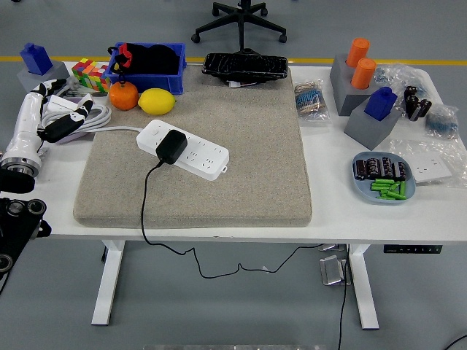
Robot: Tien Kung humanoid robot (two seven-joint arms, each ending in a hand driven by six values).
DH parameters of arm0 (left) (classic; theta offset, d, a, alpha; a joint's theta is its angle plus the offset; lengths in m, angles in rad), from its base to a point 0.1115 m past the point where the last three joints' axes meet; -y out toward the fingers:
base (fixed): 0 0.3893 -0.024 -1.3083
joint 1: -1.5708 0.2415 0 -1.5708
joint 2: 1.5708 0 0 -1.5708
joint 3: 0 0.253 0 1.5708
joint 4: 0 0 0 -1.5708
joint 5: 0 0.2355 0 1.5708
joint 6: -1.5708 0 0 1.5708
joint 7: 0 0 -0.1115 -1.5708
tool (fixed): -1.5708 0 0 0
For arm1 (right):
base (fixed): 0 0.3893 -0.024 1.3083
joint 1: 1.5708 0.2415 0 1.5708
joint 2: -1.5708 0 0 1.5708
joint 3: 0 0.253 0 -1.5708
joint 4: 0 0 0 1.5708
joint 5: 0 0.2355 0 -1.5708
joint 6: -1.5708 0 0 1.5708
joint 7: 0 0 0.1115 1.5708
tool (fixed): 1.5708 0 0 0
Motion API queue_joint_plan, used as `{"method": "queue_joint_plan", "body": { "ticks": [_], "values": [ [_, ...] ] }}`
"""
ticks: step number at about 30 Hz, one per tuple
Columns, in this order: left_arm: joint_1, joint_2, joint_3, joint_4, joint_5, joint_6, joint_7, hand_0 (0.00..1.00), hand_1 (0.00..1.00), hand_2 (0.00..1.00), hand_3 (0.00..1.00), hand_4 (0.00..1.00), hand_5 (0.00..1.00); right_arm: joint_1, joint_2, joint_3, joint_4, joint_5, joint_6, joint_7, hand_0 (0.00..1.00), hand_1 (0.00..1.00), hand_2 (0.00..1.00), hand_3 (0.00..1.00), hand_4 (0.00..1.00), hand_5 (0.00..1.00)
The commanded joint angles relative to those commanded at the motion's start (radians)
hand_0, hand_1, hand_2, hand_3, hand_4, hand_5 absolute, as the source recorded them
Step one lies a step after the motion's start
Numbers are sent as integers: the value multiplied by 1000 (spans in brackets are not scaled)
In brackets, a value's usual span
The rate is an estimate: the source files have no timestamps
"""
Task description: Press the white button,pick up the black plug,place it near the board,insert it into the board
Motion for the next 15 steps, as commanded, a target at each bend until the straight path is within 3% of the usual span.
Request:
{"method": "queue_joint_plan", "body": {
  "ticks": [15],
  "values": [
    [70,11,30,-12,-8,-6,-3,899,906,865,778,804,418,-67,25,70,9,-43,-1,-9,865,737,696,726,870,672]
  ]
}}
